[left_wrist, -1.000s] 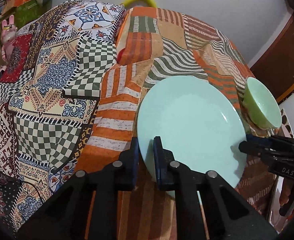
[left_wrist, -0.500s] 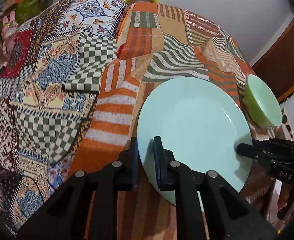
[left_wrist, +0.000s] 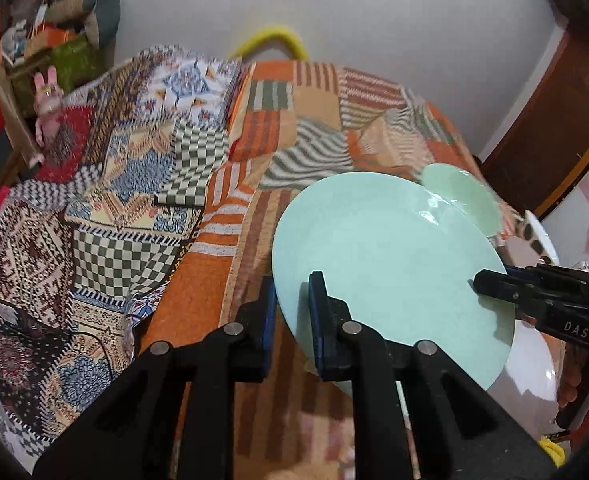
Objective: Organize plates and bowls
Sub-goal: 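Lift the mint-green plate with the left gripper toward the right gripper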
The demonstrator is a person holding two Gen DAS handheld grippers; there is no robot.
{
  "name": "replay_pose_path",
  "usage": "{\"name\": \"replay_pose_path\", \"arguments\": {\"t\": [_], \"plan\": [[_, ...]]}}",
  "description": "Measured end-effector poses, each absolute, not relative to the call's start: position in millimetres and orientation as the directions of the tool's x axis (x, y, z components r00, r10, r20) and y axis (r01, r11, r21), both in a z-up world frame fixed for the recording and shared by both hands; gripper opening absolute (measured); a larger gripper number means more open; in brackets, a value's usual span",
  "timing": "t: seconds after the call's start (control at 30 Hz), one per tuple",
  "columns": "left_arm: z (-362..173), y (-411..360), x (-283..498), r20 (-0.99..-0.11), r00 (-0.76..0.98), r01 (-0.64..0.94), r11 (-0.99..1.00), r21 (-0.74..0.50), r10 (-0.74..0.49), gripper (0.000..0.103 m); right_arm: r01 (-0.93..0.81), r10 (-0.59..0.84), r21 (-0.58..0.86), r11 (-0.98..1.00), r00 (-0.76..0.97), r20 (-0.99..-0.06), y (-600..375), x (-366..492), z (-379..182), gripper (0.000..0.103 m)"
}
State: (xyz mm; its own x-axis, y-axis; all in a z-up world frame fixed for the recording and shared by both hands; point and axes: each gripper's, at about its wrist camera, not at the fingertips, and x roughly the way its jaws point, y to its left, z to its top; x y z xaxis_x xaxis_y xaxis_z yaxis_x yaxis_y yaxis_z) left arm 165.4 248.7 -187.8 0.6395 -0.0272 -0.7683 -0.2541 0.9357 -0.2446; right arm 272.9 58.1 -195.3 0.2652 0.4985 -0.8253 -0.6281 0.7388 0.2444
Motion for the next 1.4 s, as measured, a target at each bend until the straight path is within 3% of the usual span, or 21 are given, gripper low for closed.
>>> {"name": "replay_pose_path", "arguments": {"t": [0.33, 0.67, 1.4], "plan": [[-126, 195, 121, -0.702, 0.712, -0.182, 0.959, -0.215, -0.022, 0.016, -0.626, 0.561, 0.25, 0.739, 0.365, -0.742, 12, 227, -145, 0.022], [-102, 131, 93, -0.686, 0.725, -0.106, 0.976, -0.192, -0.056, 0.016, -0.596, 0.579, 0.26, 0.76, 0.439, -0.687, -50, 189, -127, 0.022], [-147, 22, 89, -0.79, 0.599, 0.03, 0.99, -0.137, -0.128, 0.018, -0.476, 0.53, 0.314, 0.822, 0.435, -0.728, -157, 151, -177, 0.022]]}}
